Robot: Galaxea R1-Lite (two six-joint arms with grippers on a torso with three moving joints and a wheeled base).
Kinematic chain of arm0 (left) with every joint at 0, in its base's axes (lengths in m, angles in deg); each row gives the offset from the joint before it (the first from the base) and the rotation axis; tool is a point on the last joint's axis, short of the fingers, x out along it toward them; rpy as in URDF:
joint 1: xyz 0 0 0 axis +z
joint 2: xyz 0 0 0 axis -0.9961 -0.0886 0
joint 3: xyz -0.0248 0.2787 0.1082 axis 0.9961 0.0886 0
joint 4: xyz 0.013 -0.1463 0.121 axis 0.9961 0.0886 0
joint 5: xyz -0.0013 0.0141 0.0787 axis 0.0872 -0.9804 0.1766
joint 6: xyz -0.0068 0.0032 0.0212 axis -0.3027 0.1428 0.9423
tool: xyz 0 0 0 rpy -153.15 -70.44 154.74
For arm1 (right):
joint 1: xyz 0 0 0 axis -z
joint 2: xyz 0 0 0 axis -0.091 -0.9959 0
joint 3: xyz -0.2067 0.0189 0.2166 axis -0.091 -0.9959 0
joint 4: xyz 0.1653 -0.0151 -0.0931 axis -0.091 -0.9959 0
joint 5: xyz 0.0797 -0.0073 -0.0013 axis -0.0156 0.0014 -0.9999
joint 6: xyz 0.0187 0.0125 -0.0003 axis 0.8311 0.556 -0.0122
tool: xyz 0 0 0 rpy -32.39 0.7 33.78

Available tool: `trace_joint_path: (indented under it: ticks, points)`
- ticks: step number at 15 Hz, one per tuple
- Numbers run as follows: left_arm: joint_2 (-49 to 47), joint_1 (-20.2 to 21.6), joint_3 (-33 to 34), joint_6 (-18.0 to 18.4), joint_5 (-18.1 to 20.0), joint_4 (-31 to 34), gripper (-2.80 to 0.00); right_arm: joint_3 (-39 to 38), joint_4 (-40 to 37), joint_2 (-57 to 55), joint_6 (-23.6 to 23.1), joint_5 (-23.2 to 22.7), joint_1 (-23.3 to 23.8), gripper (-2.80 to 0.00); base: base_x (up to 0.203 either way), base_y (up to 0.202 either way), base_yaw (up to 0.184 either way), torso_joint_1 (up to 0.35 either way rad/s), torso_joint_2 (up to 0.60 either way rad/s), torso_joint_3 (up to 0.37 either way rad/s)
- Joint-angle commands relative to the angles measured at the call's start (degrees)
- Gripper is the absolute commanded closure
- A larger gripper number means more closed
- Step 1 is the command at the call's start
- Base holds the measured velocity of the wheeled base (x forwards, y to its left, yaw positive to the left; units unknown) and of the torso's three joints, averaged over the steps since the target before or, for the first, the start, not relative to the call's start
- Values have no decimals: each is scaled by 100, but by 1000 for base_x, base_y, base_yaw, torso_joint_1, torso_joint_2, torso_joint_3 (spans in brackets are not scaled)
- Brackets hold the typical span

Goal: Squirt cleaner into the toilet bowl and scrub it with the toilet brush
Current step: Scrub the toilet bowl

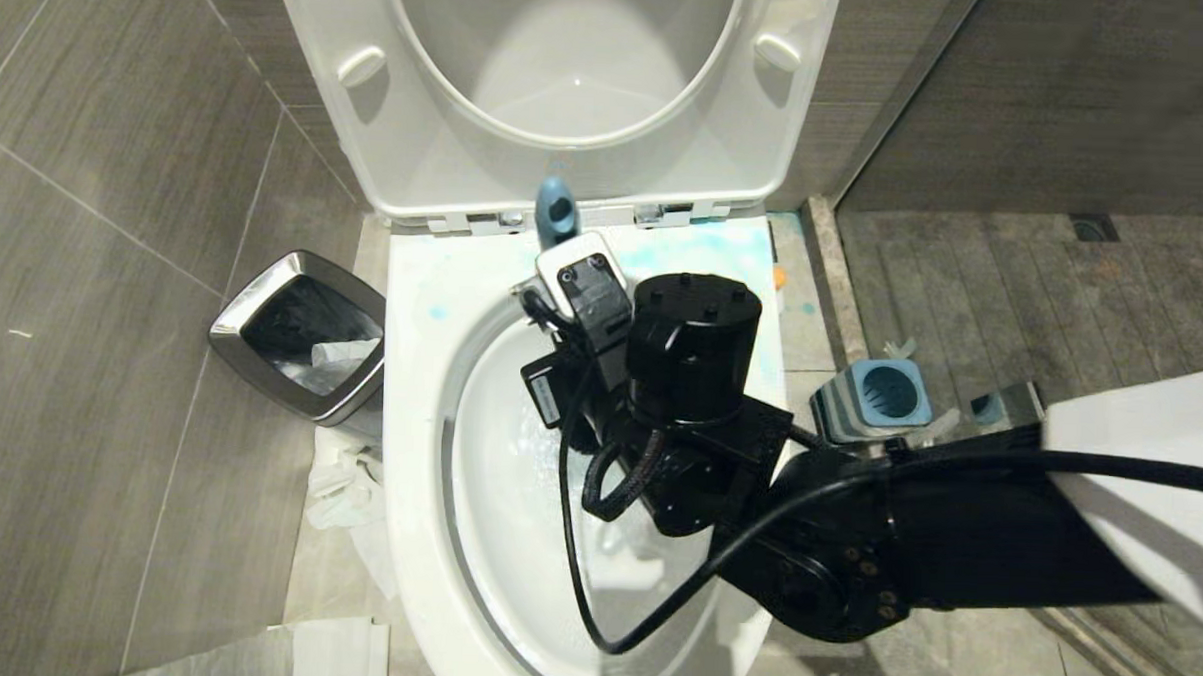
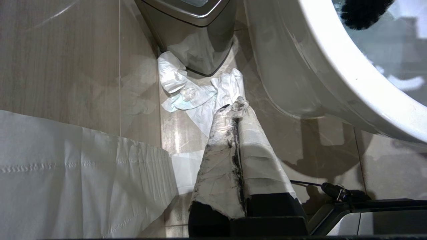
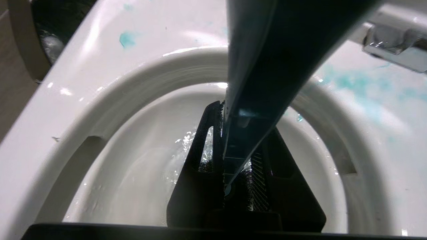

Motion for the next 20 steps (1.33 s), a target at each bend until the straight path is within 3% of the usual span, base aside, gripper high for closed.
trace_joint_path:
  ticks: [1, 6, 13, 20]
  points:
    - [-9, -2, 1, 2, 2, 0, 0, 61, 581, -773, -134, 16, 165, 0, 0, 0, 0, 0, 0, 0]
    - [-9, -2, 1, 2, 2, 0, 0, 492, 962, -1166, -330, 58, 326, 0, 0, 0, 0, 0, 0, 0]
    - [-9, -2, 1, 2, 2, 0, 0, 290, 698, 129, -814, 76, 230, 0, 0, 0, 0, 0, 0, 0]
    - [-9, -2, 9, 2, -16, -45, 0, 385, 725, -723, -711, 65, 240, 0, 0, 0, 0, 0, 0, 0]
